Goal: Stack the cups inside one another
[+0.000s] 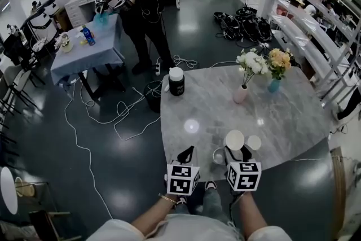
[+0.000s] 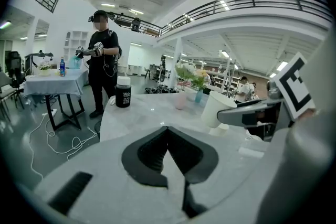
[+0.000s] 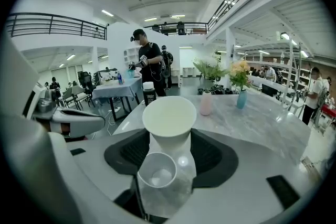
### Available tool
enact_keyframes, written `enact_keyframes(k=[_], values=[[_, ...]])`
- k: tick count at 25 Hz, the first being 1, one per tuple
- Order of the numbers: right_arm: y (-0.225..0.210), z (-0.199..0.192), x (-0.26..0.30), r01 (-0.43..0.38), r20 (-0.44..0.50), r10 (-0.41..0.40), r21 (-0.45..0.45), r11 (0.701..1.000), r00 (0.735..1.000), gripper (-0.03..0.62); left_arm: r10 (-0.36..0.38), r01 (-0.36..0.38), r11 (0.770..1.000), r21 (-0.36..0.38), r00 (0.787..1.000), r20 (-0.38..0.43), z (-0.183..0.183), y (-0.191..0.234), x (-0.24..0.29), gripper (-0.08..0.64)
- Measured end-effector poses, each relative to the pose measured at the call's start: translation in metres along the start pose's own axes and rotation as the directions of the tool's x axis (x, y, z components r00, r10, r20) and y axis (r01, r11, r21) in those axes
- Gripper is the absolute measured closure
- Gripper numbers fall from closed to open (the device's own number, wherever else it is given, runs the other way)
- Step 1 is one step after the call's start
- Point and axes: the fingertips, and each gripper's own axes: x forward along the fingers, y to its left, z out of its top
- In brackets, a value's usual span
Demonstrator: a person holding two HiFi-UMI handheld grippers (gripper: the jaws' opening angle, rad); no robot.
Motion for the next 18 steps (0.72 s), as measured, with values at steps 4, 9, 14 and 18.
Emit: enact_keyframes(k=[4, 9, 14, 18], values=[[0.007, -0.007, -0.014, 0.018, 0.003, -0.018, 0.021, 1.000, 1.000, 0.348, -0.023, 0.023, 1.000, 0.007, 1.000, 0.003, -0.003, -0.002, -0.010, 0.565], [0.014, -0.015, -0.030, 0.030, 0.003, -0.030, 0.047, 0.998, 1.000, 0.348, -0.051, 0.051, 0.999, 0.017, 0.999, -0.001, -0.008, -0.008, -0.019, 0.565], [0.016, -0.022, -0.043, 0.027, 0.000, -0.027, 0.055, 0.998, 1.000, 0.348, -0.063, 0.063, 0.998, 0.015, 0.998, -0.003, -0.013, -0.015, -0.023, 0.565], [0.017, -0.025, -0.051, 0.004, 0.003, -0.004, 0.049, 0.999, 1.000, 0.348, -0.056, 0.056, 0.998, 0.017, 0.998, -0.004, -0.015, -0.026, -0.027, 0.565]])
